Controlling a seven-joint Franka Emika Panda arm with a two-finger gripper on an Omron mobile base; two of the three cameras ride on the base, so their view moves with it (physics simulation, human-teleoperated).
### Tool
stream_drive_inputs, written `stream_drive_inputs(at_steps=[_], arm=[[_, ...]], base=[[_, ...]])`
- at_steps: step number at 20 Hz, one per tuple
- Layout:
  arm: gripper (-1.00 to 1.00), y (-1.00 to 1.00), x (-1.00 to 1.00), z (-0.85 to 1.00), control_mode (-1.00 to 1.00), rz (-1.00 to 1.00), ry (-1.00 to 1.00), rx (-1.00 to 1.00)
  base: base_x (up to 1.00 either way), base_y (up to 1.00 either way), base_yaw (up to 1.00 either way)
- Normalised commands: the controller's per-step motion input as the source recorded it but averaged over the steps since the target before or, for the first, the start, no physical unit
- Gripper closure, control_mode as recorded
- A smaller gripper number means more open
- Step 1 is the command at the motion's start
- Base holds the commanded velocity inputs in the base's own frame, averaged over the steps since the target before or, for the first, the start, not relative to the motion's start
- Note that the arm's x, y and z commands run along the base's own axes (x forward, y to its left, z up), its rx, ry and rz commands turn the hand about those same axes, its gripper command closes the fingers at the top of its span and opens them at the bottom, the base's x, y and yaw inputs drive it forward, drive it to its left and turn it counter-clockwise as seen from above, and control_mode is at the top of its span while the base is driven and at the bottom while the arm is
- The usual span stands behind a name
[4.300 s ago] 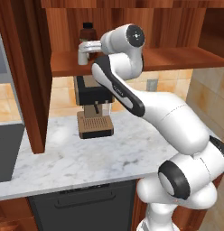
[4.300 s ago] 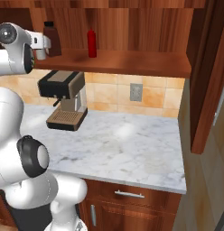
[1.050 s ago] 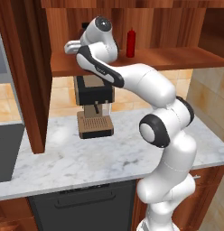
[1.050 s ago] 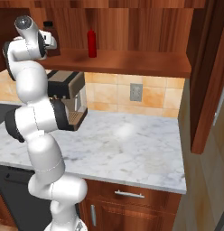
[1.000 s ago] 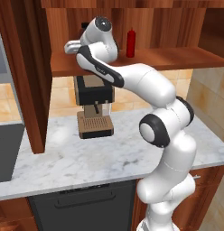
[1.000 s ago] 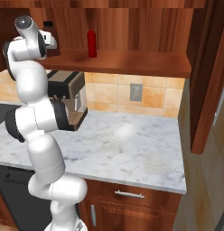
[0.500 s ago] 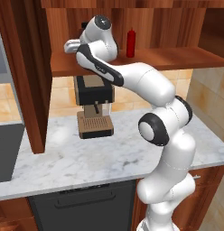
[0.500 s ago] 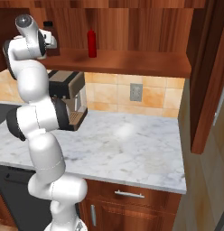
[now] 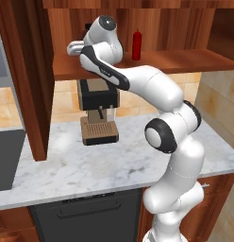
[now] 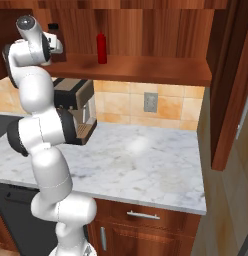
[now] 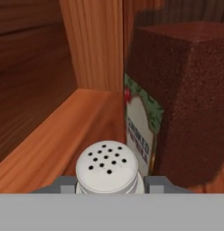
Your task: Collect the paprika, ketchup, and shaker from the cabinet and place them next to the stove.
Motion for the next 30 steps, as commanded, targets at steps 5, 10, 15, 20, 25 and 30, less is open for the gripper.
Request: stream_drive_inputs(at_steps=[5, 10, 15, 20, 25, 30], arm=[[1.00, -0.02, -0.09, 0.00, -1.00, 0.00, -0.01, 0.00], [1.00, 0.01, 0.00, 0.00, -1.00, 0.00, 0.01, 0.00], [1.00, -0.19, -0.59, -0.02, -1.00, 0.00, -0.02, 0.00], [1.00, -0.50, -0.82, 0.00, -1.00, 0.00, -0.03, 0.04], [1.00, -0.61, -1.00, 0.00, -1.00, 0.00, -0.08, 0.06], [1.00, -0.63, -1.00, 0.00, -1.00, 0.00, -0.12, 0.04]], base=[[0.00, 0.00, 0.00], [0.00, 0.00, 0.00], [0.00, 0.00, 0.00], [0.00, 0.00, 0.00], [0.00, 0.00, 0.00], [0.00, 0.00, 0.00]])
